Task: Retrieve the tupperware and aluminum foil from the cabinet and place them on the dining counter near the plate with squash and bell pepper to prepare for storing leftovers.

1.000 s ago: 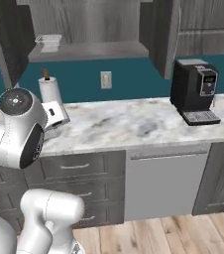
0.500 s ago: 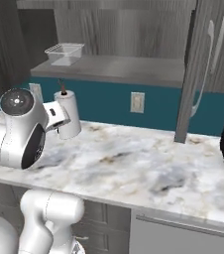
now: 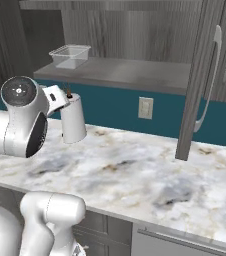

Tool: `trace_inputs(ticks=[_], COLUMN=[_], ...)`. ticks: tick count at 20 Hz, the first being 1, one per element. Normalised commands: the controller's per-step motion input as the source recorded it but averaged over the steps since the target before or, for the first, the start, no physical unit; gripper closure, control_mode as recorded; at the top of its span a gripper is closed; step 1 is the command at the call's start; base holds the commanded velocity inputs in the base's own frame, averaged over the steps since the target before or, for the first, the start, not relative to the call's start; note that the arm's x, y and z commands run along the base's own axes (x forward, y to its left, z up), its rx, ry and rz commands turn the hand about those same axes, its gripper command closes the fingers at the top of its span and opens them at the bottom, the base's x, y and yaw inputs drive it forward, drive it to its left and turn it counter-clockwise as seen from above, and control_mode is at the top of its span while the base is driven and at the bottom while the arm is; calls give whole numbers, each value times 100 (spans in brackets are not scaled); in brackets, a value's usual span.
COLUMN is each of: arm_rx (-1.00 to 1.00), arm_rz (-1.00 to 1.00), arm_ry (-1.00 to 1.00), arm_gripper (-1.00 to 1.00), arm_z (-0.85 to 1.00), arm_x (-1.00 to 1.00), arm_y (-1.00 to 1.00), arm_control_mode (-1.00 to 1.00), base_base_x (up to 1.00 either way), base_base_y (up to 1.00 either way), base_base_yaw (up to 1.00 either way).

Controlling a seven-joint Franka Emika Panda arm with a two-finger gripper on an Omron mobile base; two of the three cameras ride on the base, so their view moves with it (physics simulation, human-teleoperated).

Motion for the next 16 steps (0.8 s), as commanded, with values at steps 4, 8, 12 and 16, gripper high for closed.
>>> trace_inputs(ticks=[4,8,12,16], arm_rx=[-5,-1,0,0], arm_rz=[13,18,25,24], arm_ry=[-13,-11,-13,-19], arm_gripper=[-100,-100,-100,-100], arm_z=[84,61,33,21], arm_x=[3,30,50,48], arm_y=[15,8,26,10], arm_control_mode=[-100,-100,-100,-100], base_base_x=[0,0,0,0], base_base_y=[0,0,0,0], base_base_yaw=[0,0,0,0])
